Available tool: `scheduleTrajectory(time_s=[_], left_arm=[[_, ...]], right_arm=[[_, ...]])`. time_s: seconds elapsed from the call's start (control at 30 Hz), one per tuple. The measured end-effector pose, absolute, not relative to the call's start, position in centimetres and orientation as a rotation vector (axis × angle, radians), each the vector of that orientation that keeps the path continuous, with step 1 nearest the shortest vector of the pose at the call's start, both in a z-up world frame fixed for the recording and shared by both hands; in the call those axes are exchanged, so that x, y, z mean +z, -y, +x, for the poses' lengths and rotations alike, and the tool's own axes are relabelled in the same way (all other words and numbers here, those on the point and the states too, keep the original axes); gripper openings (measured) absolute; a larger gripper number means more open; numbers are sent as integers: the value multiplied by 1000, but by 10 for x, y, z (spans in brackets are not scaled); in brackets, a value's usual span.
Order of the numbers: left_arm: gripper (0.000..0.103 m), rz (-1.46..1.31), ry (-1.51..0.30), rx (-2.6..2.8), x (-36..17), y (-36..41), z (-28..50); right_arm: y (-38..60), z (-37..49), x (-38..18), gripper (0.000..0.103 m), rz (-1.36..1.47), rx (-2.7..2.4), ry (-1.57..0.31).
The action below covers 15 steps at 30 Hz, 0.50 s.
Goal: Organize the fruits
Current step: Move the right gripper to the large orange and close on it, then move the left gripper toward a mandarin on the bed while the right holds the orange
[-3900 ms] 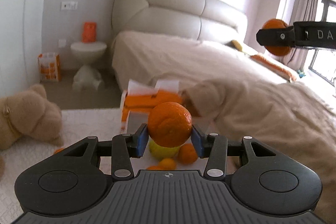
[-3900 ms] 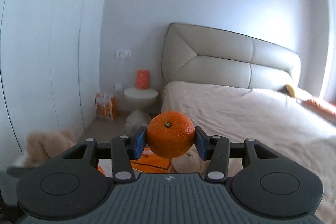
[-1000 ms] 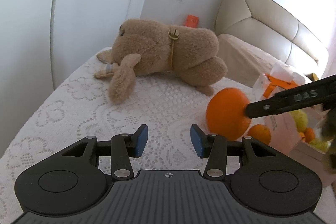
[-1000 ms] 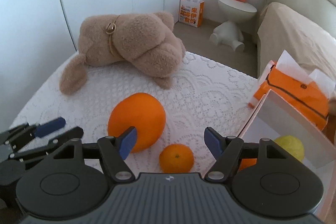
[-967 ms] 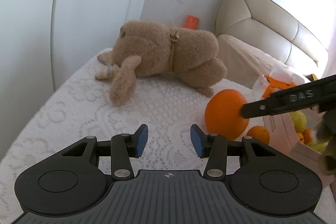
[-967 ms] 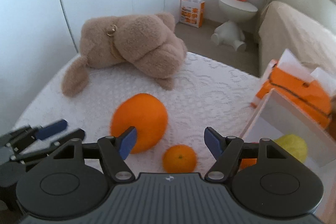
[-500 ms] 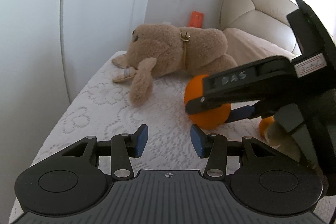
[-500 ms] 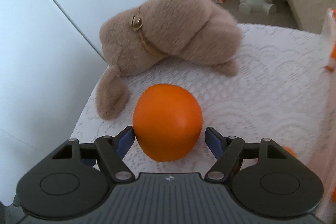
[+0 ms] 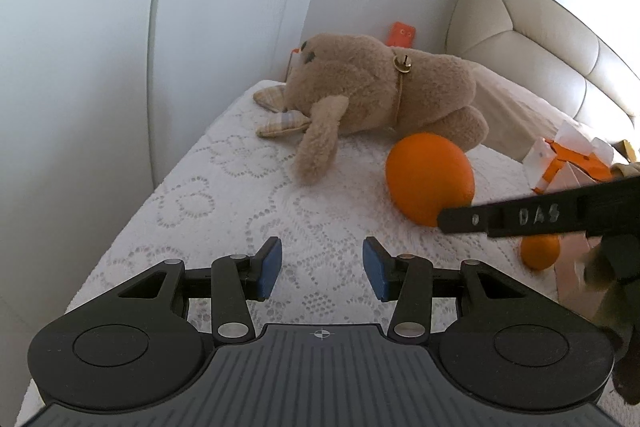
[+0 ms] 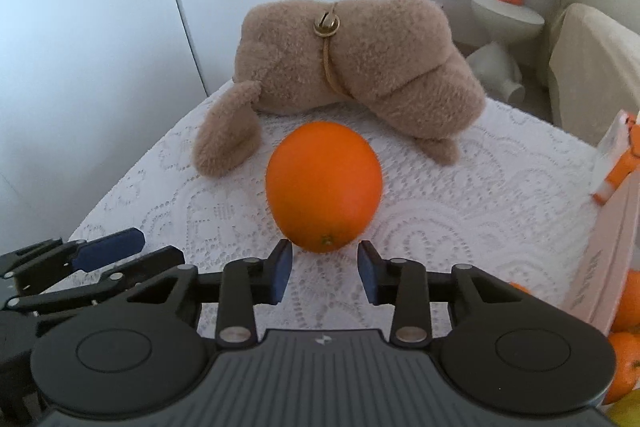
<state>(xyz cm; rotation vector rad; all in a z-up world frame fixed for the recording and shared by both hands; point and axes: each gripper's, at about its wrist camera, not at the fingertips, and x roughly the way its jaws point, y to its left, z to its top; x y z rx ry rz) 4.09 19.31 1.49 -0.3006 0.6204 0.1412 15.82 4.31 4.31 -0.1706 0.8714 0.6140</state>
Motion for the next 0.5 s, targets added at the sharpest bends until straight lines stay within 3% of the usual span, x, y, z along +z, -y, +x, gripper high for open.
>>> scheduleTrajectory(time_s=[0.13, 0.3, 0.5], left_arm=[[49, -291, -608, 159, 18, -195, 38], [49, -293, -605, 176, 18, -204, 33], [49, -331, -598, 190, 12, -216, 27]], right_arm=[[-46, 161, 50, 68, -129, 592, -819], [-61, 181, 38, 74, -46, 587, -806], [-79, 195, 27, 73, 33, 586, -848]])
